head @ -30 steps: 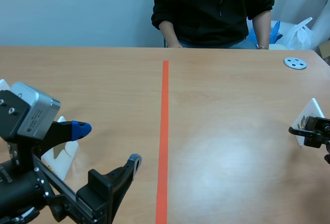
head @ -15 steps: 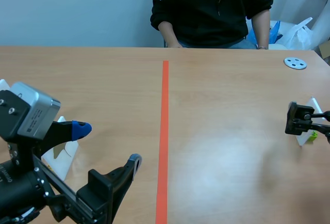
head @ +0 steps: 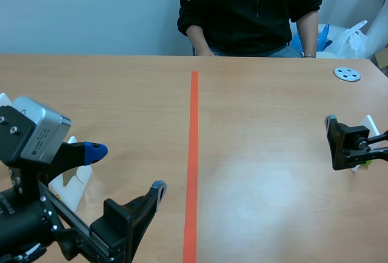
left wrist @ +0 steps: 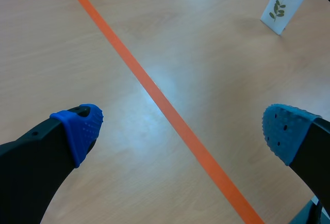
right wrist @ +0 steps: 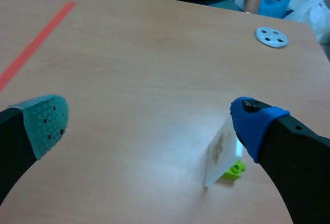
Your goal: Sort the leaf by its shape. The table is split by an orange tape line. A compound leaf with several leaflets goes to the left side, a simple leaf with one blade goes to the right side. Return to the home posture when a red brick is placed on the table.
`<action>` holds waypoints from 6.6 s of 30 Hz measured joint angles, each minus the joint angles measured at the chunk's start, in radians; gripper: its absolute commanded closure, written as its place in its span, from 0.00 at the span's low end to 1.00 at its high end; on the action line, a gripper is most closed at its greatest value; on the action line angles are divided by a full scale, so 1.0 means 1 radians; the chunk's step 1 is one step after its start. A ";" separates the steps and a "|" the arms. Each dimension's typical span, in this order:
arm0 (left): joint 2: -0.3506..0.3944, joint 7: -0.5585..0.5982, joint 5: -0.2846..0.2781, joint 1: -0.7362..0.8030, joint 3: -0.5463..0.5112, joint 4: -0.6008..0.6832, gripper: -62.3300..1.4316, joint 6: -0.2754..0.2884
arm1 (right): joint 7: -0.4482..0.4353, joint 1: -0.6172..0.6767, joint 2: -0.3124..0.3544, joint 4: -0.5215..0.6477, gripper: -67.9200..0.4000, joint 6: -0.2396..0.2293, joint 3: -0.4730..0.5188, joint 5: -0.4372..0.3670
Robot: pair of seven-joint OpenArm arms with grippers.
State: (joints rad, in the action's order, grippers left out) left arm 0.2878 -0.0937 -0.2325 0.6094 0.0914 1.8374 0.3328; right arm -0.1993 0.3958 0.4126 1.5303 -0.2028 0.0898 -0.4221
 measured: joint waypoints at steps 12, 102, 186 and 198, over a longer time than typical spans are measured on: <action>0.000 0.000 -0.001 0.001 0.000 0.000 0.00 0.000 | 0.134 0.304 -0.026 0.377 0.00 -0.056 0.000 0.016; 0.000 0.000 -0.003 0.003 0.000 0.000 0.00 0.000 | 0.179 0.292 -0.061 0.386 0.00 -0.097 -0.014 0.056; 0.000 0.000 -0.003 0.003 0.000 0.000 0.00 0.000 | -0.254 -0.608 -0.249 -0.758 0.97 0.001 -0.859 0.273; 0.000 0.000 -0.003 0.003 0.000 0.000 0.00 0.000 | -0.319 -0.583 -0.140 -0.629 0.97 0.000 -0.838 0.273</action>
State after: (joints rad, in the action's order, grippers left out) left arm 0.2882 -0.0933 -0.2356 0.6121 0.0914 1.8374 0.3328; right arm -0.5179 -0.1871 0.2729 0.9016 -0.2024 -0.7483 -0.1490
